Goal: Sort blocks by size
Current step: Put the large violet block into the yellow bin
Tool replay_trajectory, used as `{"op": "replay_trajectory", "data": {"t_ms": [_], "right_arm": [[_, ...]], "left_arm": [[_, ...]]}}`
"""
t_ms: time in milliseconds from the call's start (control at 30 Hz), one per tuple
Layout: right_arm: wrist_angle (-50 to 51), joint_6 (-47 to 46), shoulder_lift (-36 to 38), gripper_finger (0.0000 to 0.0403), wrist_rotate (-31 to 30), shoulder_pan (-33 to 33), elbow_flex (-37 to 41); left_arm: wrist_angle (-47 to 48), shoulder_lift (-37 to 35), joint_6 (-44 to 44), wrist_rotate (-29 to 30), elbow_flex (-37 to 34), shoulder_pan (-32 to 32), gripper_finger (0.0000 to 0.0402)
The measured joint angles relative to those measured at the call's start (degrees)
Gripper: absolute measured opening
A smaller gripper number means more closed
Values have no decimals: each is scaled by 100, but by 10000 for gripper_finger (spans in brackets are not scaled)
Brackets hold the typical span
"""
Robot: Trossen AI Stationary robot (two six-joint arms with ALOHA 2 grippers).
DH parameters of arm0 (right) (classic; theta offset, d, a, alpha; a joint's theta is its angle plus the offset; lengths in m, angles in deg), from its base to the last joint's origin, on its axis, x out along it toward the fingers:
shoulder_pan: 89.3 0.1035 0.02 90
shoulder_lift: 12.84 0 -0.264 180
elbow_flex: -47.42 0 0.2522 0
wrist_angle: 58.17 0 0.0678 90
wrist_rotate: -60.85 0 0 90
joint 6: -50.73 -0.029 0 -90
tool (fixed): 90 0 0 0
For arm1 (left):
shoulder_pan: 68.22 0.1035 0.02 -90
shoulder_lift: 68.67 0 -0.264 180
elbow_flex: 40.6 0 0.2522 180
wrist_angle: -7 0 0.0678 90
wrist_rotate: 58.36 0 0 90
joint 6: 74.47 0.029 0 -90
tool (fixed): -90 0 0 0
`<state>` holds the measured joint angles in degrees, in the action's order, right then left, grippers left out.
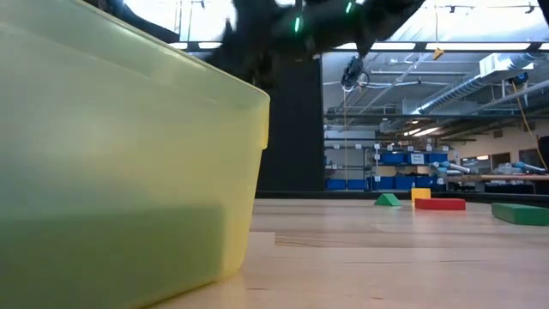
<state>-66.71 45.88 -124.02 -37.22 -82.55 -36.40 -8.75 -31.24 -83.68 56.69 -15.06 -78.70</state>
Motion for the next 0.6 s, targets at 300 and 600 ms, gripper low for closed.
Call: {"op": "replay_trajectory", "data": {"t_ms": [300, 600], "right_arm": [[-285, -182, -35, 116, 272, 264, 0], [-386, -396, -35, 116, 1213, 465, 0]], "left_arm": [[117, 0, 4, 212, 0, 0, 182], [115, 0, 2, 274, 0, 0, 182]]}}
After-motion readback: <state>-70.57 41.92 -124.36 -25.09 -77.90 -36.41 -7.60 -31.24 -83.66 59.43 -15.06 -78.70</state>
